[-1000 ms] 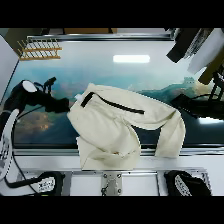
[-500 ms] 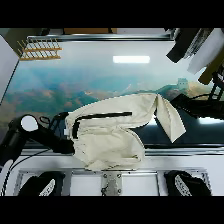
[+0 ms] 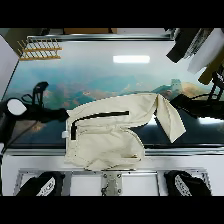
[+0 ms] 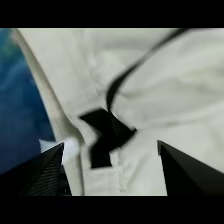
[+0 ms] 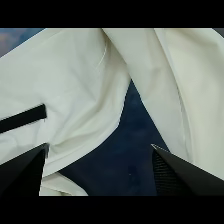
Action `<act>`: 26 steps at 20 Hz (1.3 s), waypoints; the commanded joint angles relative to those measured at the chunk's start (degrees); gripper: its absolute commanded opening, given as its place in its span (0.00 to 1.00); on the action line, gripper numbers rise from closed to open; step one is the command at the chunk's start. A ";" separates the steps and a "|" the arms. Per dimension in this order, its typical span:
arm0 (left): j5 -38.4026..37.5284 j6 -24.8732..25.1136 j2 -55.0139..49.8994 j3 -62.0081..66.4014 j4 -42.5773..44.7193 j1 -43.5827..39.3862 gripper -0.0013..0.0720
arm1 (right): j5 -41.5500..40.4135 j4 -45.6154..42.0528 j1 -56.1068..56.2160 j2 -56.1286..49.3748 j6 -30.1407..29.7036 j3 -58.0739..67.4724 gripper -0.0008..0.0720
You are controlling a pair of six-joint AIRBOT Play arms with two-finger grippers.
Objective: Fold the clothes and pants, and hang the long-sleeved shirts on hangers.
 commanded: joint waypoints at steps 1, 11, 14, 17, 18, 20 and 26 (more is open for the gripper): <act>7.02 1.70 -12.31 5.49 0.09 8.61 0.88 | 0.04 0.02 0.04 -0.02 -0.02 -0.04 0.99; 6.73 21.24 -33.70 5.60 -18.84 9.35 0.88 | 0.00 0.04 0.07 -0.09 0.02 -0.09 0.99; 6.03 21.22 -34.93 7.67 -19.15 5.79 0.88 | 0.00 0.07 0.07 -0.09 0.04 -0.35 0.99; 7.02 21.20 -34.91 9.35 -19.17 3.06 0.25 | 0.04 0.04 0.07 -0.11 0.02 -0.68 0.99; 6.95 21.18 -34.91 10.34 -19.12 2.75 0.04 | 0.02 0.00 0.04 -0.11 0.02 -0.72 0.99; 4.92 21.14 -34.73 14.05 -18.38 3.69 0.04 | 0.04 -0.79 0.02 -0.09 -0.04 -0.70 0.99; 0.46 17.05 -34.58 25.27 -14.36 13.62 0.04 | 3.85 -11.67 -0.07 -1.79 -0.04 -1.77 0.99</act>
